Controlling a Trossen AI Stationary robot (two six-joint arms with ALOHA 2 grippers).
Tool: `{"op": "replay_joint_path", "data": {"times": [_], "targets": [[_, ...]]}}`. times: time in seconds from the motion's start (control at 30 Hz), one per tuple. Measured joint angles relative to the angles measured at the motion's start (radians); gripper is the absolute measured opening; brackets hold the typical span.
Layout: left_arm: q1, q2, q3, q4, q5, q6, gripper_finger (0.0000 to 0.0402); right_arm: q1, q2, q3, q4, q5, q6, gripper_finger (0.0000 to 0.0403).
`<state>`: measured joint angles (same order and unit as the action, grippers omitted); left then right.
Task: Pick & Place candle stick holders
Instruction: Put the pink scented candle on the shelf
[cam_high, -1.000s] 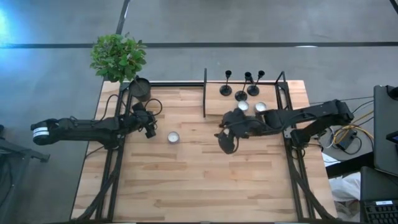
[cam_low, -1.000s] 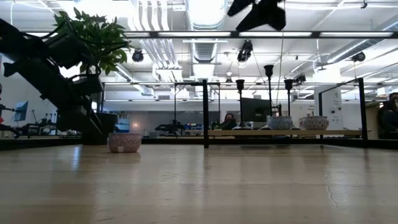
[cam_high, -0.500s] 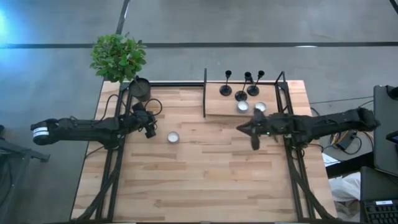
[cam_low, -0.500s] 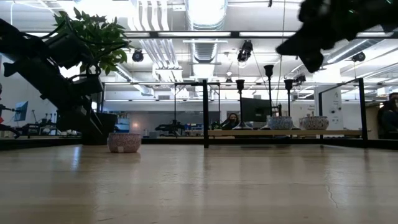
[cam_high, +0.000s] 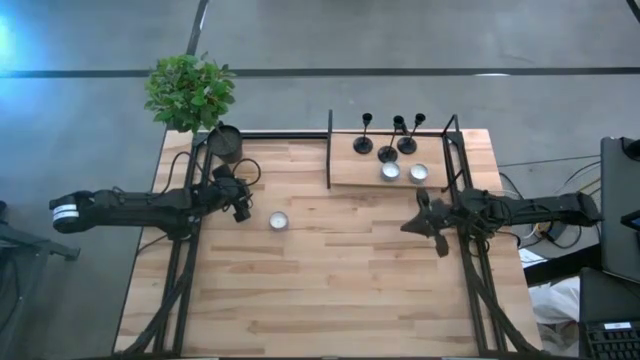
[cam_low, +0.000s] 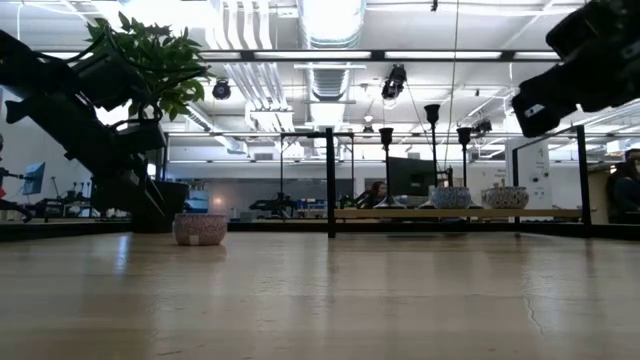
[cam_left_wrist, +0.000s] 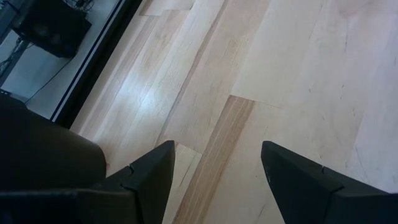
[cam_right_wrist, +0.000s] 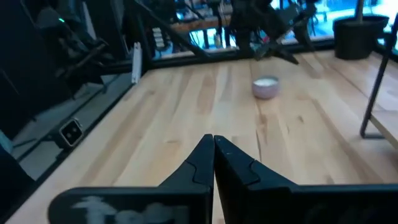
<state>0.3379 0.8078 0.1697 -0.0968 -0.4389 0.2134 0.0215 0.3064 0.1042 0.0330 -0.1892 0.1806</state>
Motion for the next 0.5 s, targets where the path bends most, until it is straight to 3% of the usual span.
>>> {"op": "replay_joint_path", "data": {"times": [0.2,0.5], "targets": [[0.0,0.0,0.0,0.0,0.0,0.0,0.0245,0.001,-0.125,-0.065,0.001,-0.041,0.001,0.0008],[0.0,0.0,0.0,0.0,0.0,0.0,0.0246,0.0,-0.108,-0.078,0.0,-0.056,0.0,0.0008]]}}
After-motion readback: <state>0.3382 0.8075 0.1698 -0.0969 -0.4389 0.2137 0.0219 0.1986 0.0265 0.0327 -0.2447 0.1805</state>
